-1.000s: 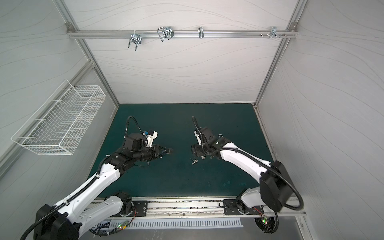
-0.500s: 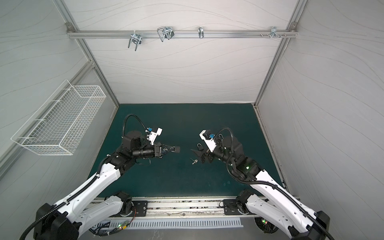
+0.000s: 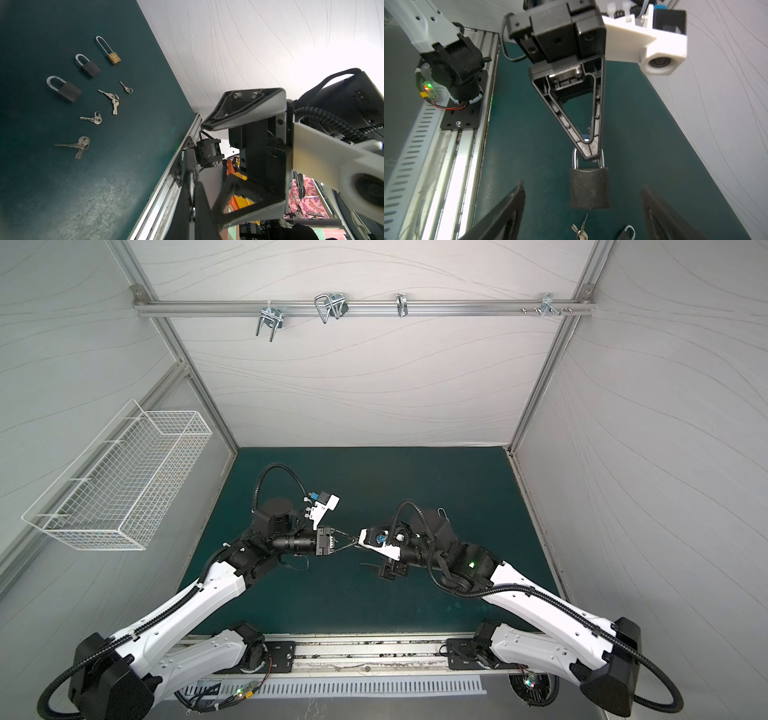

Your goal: Lock with the key

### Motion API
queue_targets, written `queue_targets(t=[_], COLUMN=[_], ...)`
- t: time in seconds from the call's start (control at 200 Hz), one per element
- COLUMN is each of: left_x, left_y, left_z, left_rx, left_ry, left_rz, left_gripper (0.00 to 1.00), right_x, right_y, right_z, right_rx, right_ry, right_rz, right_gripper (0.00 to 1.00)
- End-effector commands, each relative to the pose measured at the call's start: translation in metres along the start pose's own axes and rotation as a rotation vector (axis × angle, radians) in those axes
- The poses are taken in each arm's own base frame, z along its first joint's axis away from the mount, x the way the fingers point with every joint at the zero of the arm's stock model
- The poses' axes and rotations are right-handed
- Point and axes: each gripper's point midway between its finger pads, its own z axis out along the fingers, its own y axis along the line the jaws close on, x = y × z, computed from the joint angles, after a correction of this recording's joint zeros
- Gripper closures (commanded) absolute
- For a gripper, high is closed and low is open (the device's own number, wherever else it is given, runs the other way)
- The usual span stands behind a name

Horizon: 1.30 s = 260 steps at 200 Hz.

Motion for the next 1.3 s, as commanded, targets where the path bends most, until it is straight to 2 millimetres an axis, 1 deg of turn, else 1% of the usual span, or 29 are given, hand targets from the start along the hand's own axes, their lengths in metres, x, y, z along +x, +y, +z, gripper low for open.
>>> queue_targets(t=[0.0,0.16,0.435,0.765,0.965,1.13,1.21,1.295], left_x=[-0.019,-0.020,-0.020,-0.020,-0.019,-0.020,-0.020,-0.021], left_y=[-0.034,-0.034,-0.036,-0.036,-0.037,-0.035,-0.036,-0.036], left_z=[-0.003,-0.001,0.000,0.001,0.000,0.000,0.000,-0.001], left_rx=[0.082,0.084,0.088,0.085,0.083,0.072,0.071,0.062], left_ry=[-0.036,-0.031,-0.028,-0.026,-0.020,-0.024,-0.030,-0.037], left_rz=[0.100,0.094,0.100,0.092,0.094,0.088,0.091,0.091], left_gripper=[1.00,1.00,1.00,1.00,1.00,1.00,1.00,1.00], right_x=[-0.004,-0.002,-0.002,-0.003,-0.001,-0.003,-0.004,-0.005], right_y=[-0.005,-0.005,-0.010,-0.013,-0.013,-0.014,-0.014,-0.013], right_z=[-0.001,0.004,0.011,0.009,0.009,0.008,0.006,0.005], right_rx=[0.034,0.049,0.077,0.100,0.106,0.108,0.109,0.102], right_ry=[0.022,0.042,0.053,0.054,0.058,0.053,0.050,0.049], right_rz=[-0.074,-0.084,-0.067,-0.050,-0.042,-0.040,-0.035,-0.018], right_gripper=[0.17,0.24,0.43,0.60,0.76,0.89,0.92,1.00])
